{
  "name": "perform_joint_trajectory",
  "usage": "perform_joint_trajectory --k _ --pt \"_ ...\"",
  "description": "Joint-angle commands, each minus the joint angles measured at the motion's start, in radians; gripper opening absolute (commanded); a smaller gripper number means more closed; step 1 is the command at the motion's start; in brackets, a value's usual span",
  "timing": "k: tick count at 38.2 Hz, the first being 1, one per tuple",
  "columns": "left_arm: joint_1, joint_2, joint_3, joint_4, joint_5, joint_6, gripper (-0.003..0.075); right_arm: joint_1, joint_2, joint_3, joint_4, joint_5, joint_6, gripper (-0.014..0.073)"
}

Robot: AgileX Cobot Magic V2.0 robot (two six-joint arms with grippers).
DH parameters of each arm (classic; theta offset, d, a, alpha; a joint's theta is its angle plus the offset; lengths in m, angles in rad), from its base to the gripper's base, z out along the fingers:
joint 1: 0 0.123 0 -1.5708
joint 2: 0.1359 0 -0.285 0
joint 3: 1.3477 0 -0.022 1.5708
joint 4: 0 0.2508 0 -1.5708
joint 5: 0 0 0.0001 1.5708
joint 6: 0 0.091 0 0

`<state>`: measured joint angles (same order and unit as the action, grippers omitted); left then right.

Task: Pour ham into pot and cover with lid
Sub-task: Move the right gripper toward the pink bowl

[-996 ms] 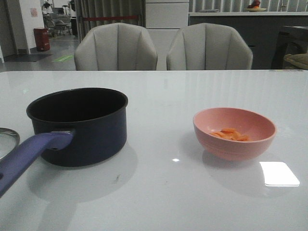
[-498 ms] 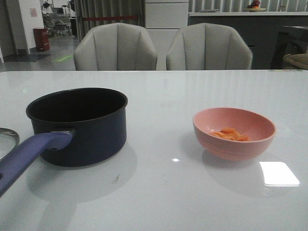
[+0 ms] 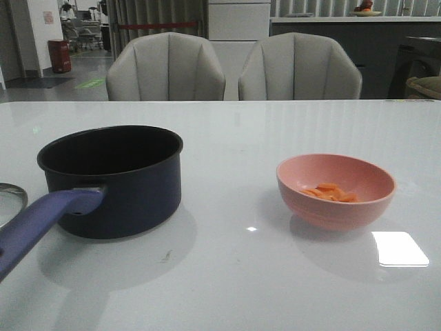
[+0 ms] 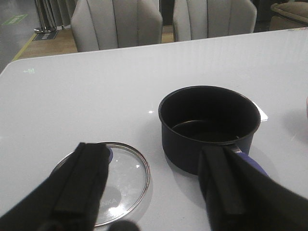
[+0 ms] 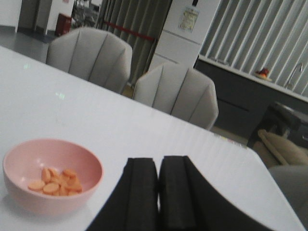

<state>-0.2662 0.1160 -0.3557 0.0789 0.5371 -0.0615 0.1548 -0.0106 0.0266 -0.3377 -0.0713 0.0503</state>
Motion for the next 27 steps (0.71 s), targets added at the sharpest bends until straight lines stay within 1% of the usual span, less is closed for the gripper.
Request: perform_joint_trajectory --k 1,3,4,7,8,10,13,17,18,27 --pt "-0.007 0.011 -0.027 0.001 -0.070 0.000 0.0438 0.000 -0.019 -0.006 0.008 -0.213 0.028 0.0169" --pt "-0.007 0.011 -0.027 0.001 -0.070 0.000 0.0438 0.000 -0.019 -0.012 0.045 -0.263 0.056 0.0169" --pt "-0.007 0.011 -0.027 0.001 -0.070 0.000 0.0438 0.000 -0.019 -0.022 0.065 -0.261 0.077 0.0169" --pt "-0.007 0.011 -0.027 0.001 -0.070 0.000 0.0438 0.000 -0.005 -0.095 0.161 -0.179 0.145 0.0169" --pt "-0.007 0.011 -0.027 0.001 -0.067 0.000 0.0438 0.000 0.011 -0.136 0.199 -0.121 0.159 0.0169" --pt "-0.007 0.011 -0.027 0.001 -0.065 0.000 0.0438 0.000 0.042 -0.201 0.232 -0.026 0.160 0.0169" --pt "-0.007 0.011 -0.027 0.001 -0.065 0.000 0.0438 0.000 0.107 -0.309 0.234 0.140 0.160 0.0169" --pt "-0.007 0.011 -0.027 0.001 -0.065 0.000 0.0438 0.000 0.193 -0.406 0.237 0.354 0.160 0.0169" --pt "-0.007 0.011 -0.027 0.001 -0.065 0.000 0.0438 0.000 0.205 -0.416 0.237 0.379 0.160 0.0169" --pt "-0.007 0.011 -0.027 0.001 -0.065 0.000 0.0438 0.000 0.234 -0.415 0.236 0.402 0.161 0.0172"
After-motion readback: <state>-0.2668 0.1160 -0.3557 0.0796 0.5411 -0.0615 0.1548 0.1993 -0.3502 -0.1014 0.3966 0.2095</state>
